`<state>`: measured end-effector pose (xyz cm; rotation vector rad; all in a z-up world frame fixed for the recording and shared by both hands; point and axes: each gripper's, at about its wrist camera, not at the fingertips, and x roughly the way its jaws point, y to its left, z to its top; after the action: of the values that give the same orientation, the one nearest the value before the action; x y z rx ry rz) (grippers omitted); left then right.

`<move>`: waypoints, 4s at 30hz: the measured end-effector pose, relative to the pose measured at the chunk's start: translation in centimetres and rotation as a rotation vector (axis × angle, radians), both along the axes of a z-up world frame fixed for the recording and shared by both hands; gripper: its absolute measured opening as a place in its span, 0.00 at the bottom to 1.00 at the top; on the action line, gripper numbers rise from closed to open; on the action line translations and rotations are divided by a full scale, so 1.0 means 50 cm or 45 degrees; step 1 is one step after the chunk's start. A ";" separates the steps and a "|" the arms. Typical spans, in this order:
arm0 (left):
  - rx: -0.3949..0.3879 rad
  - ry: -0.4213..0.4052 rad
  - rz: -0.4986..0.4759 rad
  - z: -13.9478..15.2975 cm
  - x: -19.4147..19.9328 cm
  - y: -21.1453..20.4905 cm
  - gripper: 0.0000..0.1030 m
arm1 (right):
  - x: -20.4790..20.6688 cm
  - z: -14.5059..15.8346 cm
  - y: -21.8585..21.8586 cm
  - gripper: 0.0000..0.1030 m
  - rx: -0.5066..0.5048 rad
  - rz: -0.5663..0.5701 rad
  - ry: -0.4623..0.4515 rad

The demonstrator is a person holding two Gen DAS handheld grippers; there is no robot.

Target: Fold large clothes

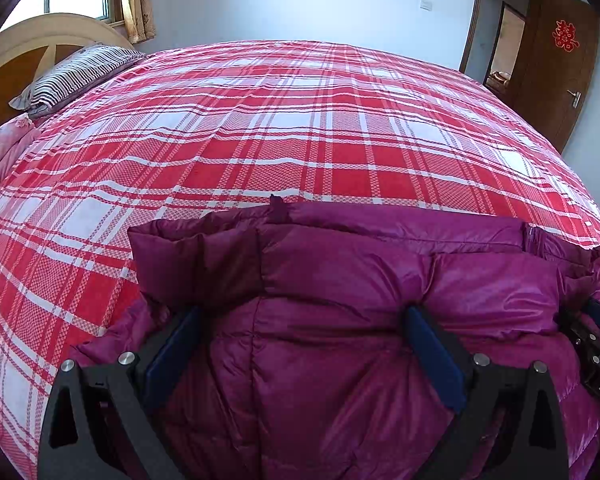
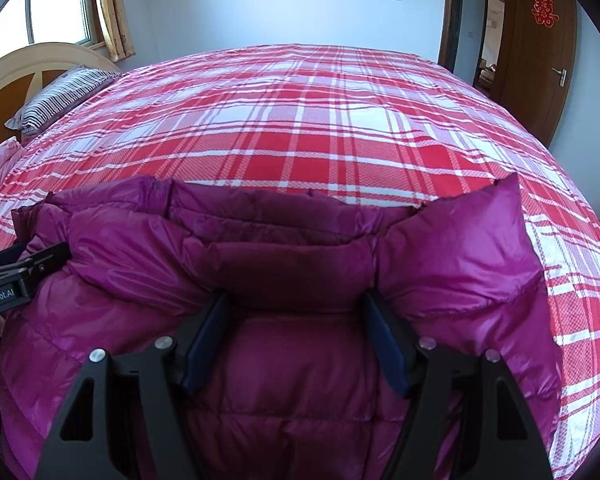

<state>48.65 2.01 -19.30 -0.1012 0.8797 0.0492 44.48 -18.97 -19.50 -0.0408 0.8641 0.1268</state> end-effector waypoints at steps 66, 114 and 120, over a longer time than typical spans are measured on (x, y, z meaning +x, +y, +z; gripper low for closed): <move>-0.138 -0.117 -0.085 0.118 -0.169 0.093 0.99 | -0.057 -0.001 0.099 0.79 -0.031 0.061 -0.017; -0.236 -0.416 -0.856 0.284 -0.402 -0.311 0.16 | -0.193 0.065 -0.099 0.88 0.258 0.215 0.040; 0.047 -0.479 -0.979 0.168 -0.426 -0.448 0.16 | -0.248 0.190 -0.365 0.89 0.422 -0.182 -0.173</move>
<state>27.38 -20.37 -10.91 0.2599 0.4954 -0.6524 32.09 -37.21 -9.99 0.3188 0.6988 0.1305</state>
